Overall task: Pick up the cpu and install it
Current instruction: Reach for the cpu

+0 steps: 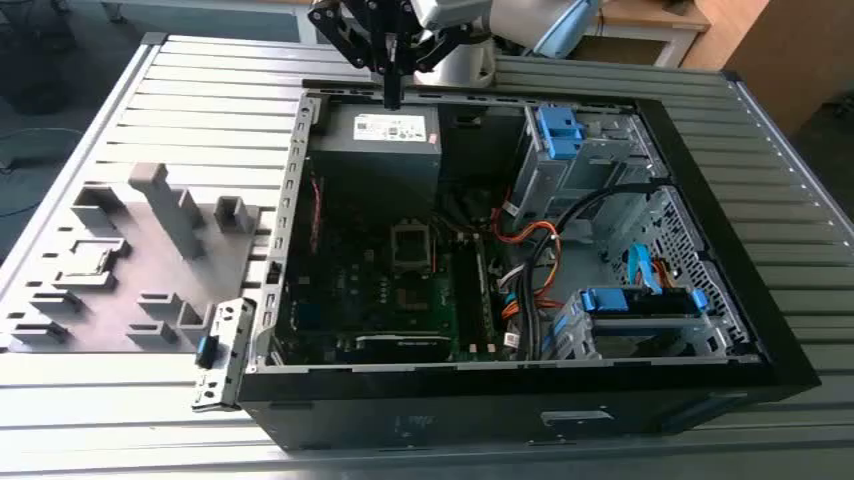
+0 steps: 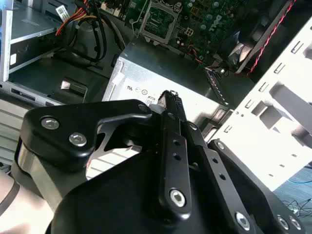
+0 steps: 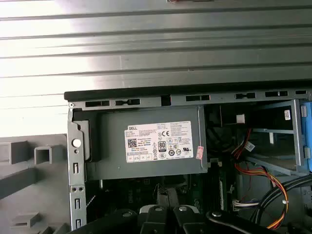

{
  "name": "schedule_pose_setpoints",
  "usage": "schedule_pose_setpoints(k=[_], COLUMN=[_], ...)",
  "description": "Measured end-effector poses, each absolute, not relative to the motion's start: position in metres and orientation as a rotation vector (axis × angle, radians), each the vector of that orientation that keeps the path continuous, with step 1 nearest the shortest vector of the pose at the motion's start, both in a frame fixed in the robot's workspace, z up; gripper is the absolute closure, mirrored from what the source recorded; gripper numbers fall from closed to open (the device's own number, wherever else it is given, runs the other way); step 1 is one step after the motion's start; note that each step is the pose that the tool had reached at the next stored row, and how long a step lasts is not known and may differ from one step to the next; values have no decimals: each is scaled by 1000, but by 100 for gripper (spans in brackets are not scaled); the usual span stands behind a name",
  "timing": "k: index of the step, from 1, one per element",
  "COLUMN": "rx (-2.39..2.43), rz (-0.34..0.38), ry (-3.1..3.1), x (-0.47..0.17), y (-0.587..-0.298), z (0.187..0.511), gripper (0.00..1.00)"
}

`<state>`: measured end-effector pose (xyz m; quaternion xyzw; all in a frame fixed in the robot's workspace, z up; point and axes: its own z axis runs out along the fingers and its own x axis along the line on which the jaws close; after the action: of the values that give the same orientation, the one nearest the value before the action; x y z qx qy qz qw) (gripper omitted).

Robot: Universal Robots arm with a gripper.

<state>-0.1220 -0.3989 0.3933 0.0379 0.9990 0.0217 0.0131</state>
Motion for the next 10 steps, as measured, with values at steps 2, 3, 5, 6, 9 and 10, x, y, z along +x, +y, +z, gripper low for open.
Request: schedule_pose_setpoints(k=[2,3,5,6,9,10], rx=[118,118,118,118,118,118], rz=[68,68,68,67,68,68], ry=[3112,3113,3112,3113,3112,3112], x=[-122,-122,-122,-122,-124,-125], y=[-399,-399,-399,-399,-399,-399], z=[393,393,393,393,393,393], gripper=[89,89,89,89,89,89])
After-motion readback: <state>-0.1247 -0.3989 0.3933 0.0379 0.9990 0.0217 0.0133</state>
